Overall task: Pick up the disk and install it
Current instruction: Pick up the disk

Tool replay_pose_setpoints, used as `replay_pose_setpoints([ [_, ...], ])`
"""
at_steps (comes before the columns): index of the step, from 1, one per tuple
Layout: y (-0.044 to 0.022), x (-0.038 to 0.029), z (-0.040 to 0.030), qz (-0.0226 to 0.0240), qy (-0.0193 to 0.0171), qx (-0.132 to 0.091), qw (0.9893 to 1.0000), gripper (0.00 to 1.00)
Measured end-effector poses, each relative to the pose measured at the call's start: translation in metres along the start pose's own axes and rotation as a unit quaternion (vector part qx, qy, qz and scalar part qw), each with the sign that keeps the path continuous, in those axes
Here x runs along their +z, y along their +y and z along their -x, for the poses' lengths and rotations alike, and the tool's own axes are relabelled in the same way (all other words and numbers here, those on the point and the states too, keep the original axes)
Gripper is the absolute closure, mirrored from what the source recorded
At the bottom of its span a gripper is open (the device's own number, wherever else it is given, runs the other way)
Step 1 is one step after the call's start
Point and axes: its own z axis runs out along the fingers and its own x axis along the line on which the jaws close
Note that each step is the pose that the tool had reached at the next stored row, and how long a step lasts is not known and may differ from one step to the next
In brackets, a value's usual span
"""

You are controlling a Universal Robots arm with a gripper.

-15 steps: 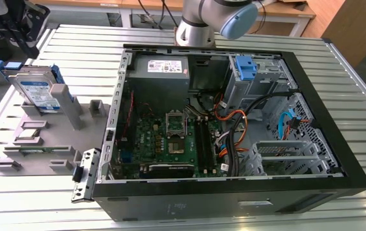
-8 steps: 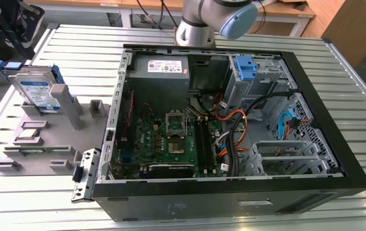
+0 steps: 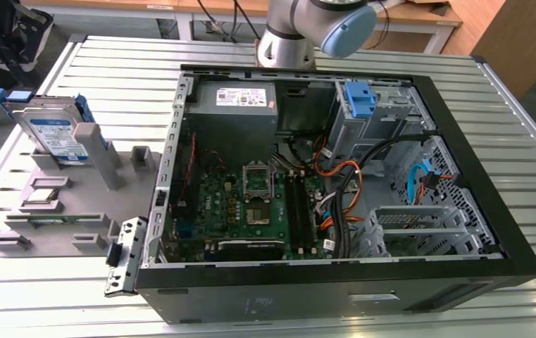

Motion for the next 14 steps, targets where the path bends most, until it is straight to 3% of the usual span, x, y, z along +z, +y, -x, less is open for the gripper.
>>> replay_pose_setpoints([
  [6, 0.0, 0.0, -0.0003, 0.0, 0.0003, 0.0, 1.0, 0.9],
  [9, 0.0, 0.0004, -0.0004, 0.0003, 0.0041, 0.0, 1.0, 0.9],
  [14, 0.0, 0.0003, -0.0003, 0.0002, 0.0043, 0.0, 1.0, 0.9],
])
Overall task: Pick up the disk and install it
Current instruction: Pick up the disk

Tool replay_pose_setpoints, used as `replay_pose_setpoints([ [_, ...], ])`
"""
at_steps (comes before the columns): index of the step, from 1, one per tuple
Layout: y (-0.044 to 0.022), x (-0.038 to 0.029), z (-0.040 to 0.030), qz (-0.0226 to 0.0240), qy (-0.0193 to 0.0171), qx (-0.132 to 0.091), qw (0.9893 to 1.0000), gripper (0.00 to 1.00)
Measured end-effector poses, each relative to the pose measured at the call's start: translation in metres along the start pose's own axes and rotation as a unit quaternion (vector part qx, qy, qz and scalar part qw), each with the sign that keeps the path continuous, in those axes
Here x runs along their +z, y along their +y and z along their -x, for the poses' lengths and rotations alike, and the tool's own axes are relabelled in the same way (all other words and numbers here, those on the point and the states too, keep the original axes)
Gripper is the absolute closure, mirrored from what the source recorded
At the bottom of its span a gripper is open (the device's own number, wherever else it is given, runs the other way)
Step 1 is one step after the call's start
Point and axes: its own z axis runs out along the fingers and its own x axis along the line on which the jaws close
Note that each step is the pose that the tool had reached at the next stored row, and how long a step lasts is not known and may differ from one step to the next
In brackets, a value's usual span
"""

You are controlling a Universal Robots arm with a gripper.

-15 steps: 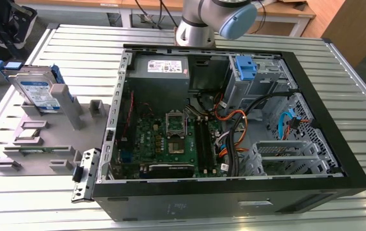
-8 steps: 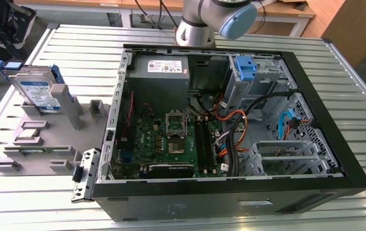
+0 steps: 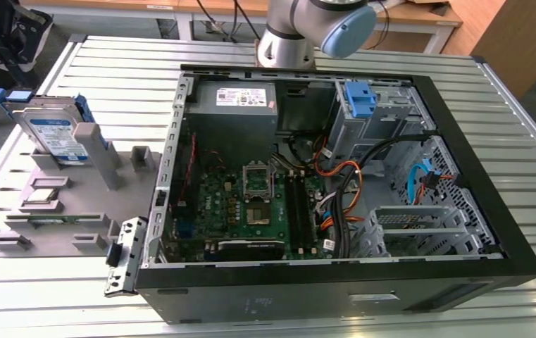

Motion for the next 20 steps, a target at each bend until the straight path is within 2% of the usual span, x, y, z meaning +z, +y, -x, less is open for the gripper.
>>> replay_pose_setpoints([
  [4, 0.0, 0.0006, 0.0, 0.0013, 0.0001, 0.0, 1.0, 0.9],
  [11, 0.0001, 0.0053, 0.0, 0.0026, 0.0003, 0.0, 1.0, 0.9],
  [20, 0.005, 0.0083, -0.0005, 0.0061, 0.0004, 0.0, 1.0, 0.9],
])
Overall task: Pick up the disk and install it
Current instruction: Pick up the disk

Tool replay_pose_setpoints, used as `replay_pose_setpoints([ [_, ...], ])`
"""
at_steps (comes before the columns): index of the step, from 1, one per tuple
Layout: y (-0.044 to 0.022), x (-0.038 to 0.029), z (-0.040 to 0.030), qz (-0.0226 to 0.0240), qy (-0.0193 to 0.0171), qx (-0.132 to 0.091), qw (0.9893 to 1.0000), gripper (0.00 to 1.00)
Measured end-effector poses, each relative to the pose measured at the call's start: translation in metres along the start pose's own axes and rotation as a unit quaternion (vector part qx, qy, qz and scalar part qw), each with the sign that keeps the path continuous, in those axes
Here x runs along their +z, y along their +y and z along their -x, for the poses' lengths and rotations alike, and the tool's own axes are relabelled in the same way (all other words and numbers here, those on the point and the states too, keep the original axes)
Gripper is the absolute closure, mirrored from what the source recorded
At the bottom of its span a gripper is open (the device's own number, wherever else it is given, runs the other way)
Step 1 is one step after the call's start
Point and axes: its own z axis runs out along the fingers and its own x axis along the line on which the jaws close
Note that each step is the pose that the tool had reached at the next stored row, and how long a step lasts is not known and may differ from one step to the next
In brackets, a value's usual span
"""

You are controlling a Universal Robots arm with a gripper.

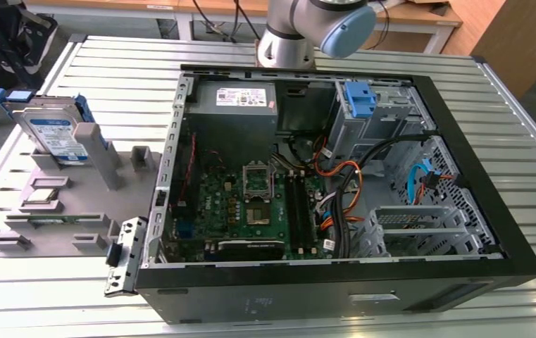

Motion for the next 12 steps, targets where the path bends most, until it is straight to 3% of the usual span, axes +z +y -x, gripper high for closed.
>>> replay_pose_setpoints([
  [12, 0.0039, 0.0088, -0.0013, 0.0013, 0.0002, 0.0, 1.0, 0.9],
])
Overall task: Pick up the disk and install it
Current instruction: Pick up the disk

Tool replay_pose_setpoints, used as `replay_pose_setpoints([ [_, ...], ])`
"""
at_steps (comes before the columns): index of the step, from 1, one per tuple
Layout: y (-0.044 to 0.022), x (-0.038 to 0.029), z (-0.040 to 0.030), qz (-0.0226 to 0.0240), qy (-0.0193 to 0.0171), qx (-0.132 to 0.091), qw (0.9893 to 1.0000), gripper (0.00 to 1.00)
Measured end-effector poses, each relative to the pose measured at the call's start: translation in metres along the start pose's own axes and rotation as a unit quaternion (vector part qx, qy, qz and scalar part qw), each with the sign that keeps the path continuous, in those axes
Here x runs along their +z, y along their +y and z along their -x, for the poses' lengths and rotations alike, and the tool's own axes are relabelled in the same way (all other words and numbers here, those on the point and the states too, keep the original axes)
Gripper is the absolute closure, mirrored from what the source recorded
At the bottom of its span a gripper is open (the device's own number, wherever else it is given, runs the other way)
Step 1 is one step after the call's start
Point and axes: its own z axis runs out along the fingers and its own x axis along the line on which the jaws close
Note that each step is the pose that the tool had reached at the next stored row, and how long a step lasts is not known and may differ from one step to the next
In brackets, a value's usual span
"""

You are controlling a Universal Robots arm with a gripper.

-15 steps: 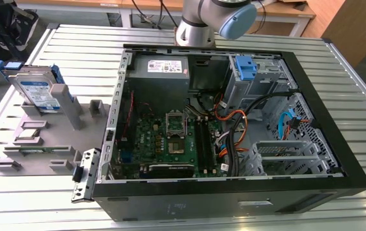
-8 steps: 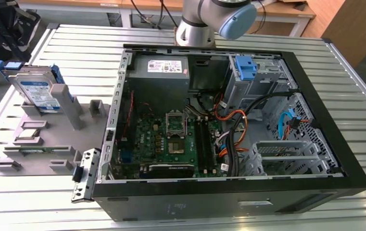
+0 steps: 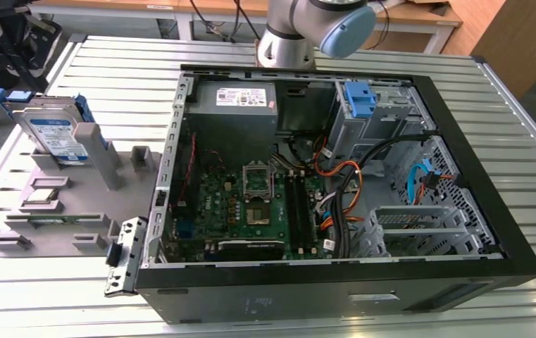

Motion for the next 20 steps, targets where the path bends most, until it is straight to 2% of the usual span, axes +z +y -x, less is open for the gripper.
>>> replay_pose_setpoints([
  [9, 0.0014, 0.005, -0.0036, 0.0, 0.0001, 0.0, 1.0, 0.9],
  [20, 0.003, 0.0076, -0.0069, 0.0011, 0.0001, 0.0, 1.0, 0.9],
])
